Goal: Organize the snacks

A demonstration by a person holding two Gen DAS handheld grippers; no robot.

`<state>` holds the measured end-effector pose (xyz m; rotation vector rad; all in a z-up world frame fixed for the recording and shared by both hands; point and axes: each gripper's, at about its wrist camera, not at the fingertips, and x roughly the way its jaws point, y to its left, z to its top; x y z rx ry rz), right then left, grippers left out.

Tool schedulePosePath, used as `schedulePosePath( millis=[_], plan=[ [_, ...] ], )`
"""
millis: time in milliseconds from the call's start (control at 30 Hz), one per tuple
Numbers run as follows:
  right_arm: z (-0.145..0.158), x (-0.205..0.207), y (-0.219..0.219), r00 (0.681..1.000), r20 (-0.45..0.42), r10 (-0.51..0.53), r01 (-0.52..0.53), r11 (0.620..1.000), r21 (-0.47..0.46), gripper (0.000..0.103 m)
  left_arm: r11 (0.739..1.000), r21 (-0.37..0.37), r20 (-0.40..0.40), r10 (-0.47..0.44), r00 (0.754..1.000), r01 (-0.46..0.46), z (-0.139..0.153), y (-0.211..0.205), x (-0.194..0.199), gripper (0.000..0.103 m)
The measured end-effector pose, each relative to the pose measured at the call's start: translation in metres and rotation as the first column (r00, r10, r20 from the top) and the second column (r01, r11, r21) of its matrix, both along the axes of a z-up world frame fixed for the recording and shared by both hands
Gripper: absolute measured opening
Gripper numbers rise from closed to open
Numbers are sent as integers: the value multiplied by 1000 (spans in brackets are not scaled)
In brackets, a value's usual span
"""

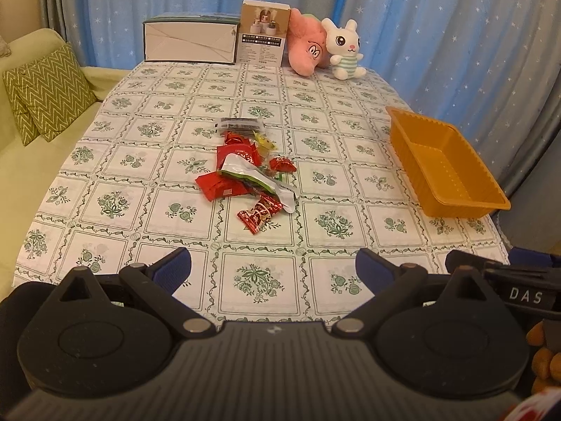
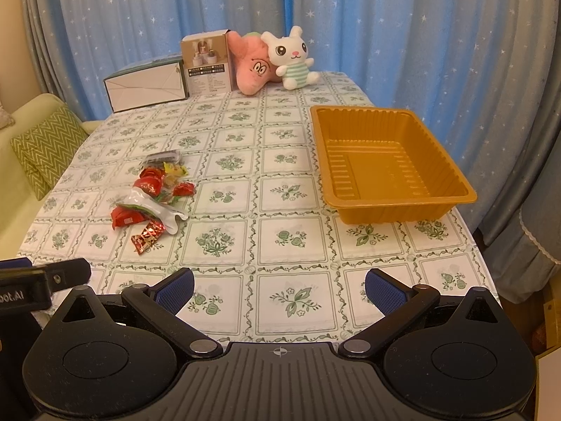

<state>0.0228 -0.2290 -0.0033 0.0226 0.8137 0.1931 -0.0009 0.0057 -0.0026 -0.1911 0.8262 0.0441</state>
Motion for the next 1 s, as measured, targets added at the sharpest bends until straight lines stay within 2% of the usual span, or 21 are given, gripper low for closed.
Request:
schedulePosePath(
  millis=[233,367,567,767,867,933,1000],
  plan=[
    [-13,14,5,1000,-9,6,-5,1000,12,103,999,-31,-21,14,1000,-14,-10,18,17,99],
    [-22,25,9,1000,-8,17,-17,1000,16,103,1000,-21,-44,-7,999,6,-21,25,32,99],
    [-37,47,14,998,2,55,-55,998,31,103,995,25,-60,-95,994,97,-39,28,60,93],
    [-55,72,22,995,4,102,-102,994,43,102,975,96,-48,-197,979,201,-57,27,86,84],
    [-64,84,26,993,2,117,-117,992,40,102,960,113,-52,-253,966,257,-68,25,97,72],
    [-69,90,28,992,0,128,-128,991,40,102,947,124,-57,-293,955,297,-76,23,104,57],
    [-74,96,31,990,-2,139,-139,990,33,102,933,143,-64,-324,944,330,-84,21,110,46]
  ],
)
